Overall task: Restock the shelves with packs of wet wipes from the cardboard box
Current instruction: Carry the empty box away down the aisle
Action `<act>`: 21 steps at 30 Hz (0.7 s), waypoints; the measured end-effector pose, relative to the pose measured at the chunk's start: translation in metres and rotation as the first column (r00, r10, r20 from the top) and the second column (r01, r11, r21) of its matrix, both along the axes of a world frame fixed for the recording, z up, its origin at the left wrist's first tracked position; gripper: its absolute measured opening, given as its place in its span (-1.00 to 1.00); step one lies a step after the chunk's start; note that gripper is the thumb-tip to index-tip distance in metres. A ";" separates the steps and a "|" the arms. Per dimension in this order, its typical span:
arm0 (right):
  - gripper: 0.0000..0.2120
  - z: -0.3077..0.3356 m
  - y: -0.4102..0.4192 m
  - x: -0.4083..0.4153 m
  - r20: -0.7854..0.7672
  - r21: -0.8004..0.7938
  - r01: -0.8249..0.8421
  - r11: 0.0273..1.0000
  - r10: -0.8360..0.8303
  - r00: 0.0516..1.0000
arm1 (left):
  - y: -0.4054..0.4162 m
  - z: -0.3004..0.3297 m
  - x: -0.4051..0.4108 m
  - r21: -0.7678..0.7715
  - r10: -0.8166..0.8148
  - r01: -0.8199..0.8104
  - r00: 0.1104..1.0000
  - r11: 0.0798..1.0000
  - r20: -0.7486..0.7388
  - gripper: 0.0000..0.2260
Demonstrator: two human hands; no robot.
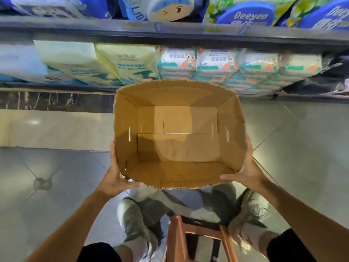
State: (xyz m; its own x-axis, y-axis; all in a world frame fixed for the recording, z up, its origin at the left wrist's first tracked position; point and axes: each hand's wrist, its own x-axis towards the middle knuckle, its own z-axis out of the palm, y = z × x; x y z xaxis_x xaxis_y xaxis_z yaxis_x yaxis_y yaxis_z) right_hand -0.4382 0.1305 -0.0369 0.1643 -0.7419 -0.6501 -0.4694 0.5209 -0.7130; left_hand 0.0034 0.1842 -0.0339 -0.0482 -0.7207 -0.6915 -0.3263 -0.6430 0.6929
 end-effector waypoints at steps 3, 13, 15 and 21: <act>0.42 0.001 0.005 0.000 0.008 -0.052 0.001 0.999 0.000 1.000 | -0.002 -0.004 -0.004 -0.006 0.045 -0.045 0.999 0.999 0.005 0.29; 0.37 0.020 0.016 0.011 0.055 0.012 0.049 0.999 -0.050 0.997 | -0.001 0.003 -0.007 -0.002 0.038 -0.038 0.997 0.999 -0.068 0.13; 0.35 0.028 0.024 0.006 0.060 0.010 0.050 0.999 -0.051 0.997 | 0.001 0.015 -0.009 -0.006 0.026 -0.026 0.997 1.000 -0.072 0.14; 0.30 0.111 0.057 -0.024 0.083 0.030 0.142 0.989 -0.144 0.986 | 0.008 0.087 -0.040 -0.003 -0.027 0.027 0.991 1.000 -0.133 0.12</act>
